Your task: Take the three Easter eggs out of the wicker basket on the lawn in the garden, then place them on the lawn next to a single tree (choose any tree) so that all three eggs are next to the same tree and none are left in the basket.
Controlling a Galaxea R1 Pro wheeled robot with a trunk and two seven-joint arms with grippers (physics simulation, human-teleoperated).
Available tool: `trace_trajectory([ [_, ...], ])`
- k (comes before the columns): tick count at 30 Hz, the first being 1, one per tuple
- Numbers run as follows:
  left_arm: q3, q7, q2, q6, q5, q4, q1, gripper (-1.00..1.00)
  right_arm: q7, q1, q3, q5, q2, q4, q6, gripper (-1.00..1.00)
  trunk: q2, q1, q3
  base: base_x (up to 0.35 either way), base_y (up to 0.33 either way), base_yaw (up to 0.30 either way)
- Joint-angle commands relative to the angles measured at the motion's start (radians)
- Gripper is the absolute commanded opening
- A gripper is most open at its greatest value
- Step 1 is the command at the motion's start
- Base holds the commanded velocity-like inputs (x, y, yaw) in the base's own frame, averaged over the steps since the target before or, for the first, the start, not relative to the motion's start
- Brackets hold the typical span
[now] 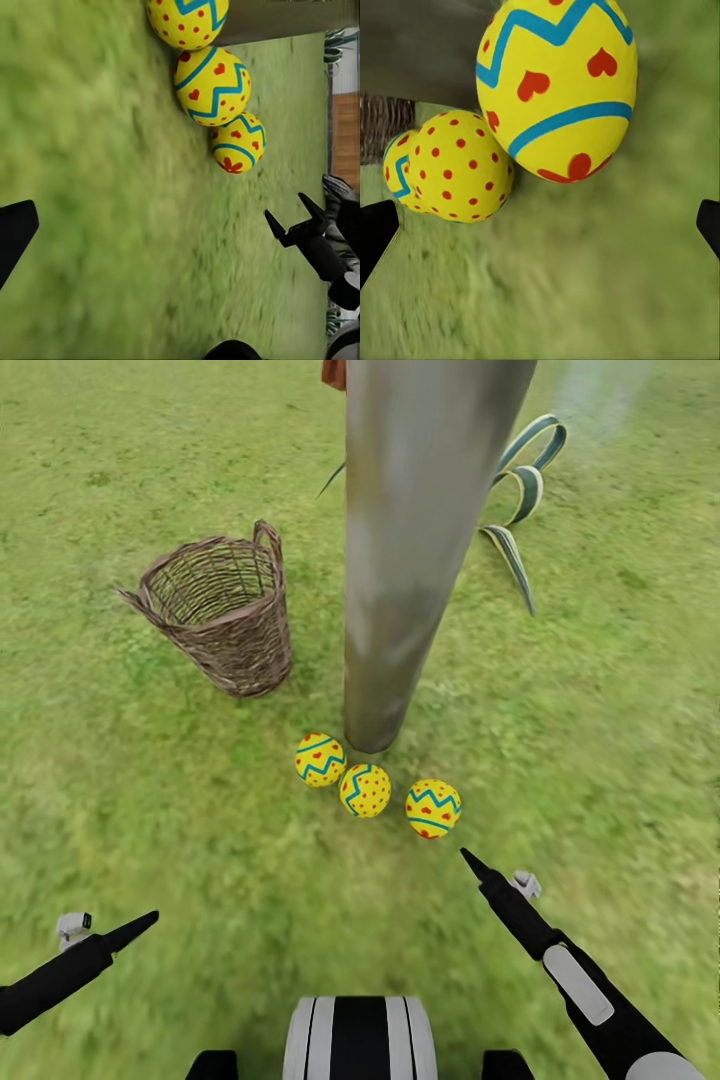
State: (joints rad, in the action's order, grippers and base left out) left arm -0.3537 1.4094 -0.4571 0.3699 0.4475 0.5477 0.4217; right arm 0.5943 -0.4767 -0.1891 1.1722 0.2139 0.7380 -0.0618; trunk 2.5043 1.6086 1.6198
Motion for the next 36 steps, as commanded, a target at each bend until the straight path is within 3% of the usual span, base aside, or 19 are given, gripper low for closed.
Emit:
trace_trajectory([
  [1,-0.001,0.003,0.0,0.011,0.001,0.0,0.0,1.0,0.003,0.0,-0.003,0.01,0.001,0.0,-0.006,1.0,0.0,-0.001,-0.005,0.0,0.0,-0.093],
  [18,0.0,-0.003,0.008,0.002,-0.006,-0.021,0.0,1.0,0.015,0.009,0.001,0.01,0.01,0.005,-0.008,1.0,-0.004,-0.008,-0.098,0.0,0.0,-0.098],
  [19,0.0,-0.006,0.026,-0.002,-0.012,-0.028,-0.001,1.0,0.046,0.011,0.002,0.01,0.014,0.001,-0.01,1.0,-0.005,-0.009,-0.103,0.0,0.0,-0.122],
  [21,-0.001,-0.01,0.036,-0.014,-0.031,-0.055,-0.001,1.0,0.109,0.012,0.003,0.008,0.019,-0.01,-0.016,1.0,-0.019,-0.017,-0.113,0.0,0.0,-0.125],
  [22,-0.001,-0.012,0.039,-0.029,-0.045,-0.074,-0.001,1.0,0.147,0.013,0.003,0.008,0.032,-0.032,-0.019,1.0,-0.026,-0.021,-0.117,0.0,0.0,-0.118],
  [25,-0.001,-0.043,0.042,-0.117,-0.083,-0.152,-0.001,1.0,0.266,0.013,0.003,0.006,0.155,-0.234,-0.022,1.0,-0.047,-0.032,-0.131,0.0,0.0,-0.094],
  [26,-0.001,-0.071,0.042,-0.159,-0.09,-0.186,-0.001,1.0,0.305,0.013,0.003,0.006,0.204,-0.357,-0.022,1.0,-0.054,-0.036,-0.136,0.0,0.0,-0.093],
  [28,-0.002,-0.106,0.043,-0.221,-0.095,-0.235,-0.001,1.0,0.363,0.013,0.002,0.005,0.245,-0.561,-0.019,1.0,-0.068,-0.044,-0.146,0.0,0.0,-0.112],
  [29,-0.002,-0.116,0.043,-0.249,-0.096,-0.259,-0.001,1.0,0.383,0.013,0.002,0.006,0.256,-0.644,-0.013,1.0,-0.075,-0.047,-0.15,0.0,0.0,-0.136],
  [31,-0.001,-0.123,0.043,-0.289,-0.097,-0.289,-0.001,1.0,0.397,0.013,0.003,0.005,0.263,-0.71,-0.007,1.0,-0.089,-0.055,-0.159,0.0,0.0,-0.101],
  [36,-0.002,-0.125,0.043,-0.321,-0.096,-0.305,-0.001,1.0,0.395,0.013,0.003,0.004,0.266,-0.757,0.047,1.0,-0.124,-0.074,-0.176,0.0,0.0,-0.023],
])
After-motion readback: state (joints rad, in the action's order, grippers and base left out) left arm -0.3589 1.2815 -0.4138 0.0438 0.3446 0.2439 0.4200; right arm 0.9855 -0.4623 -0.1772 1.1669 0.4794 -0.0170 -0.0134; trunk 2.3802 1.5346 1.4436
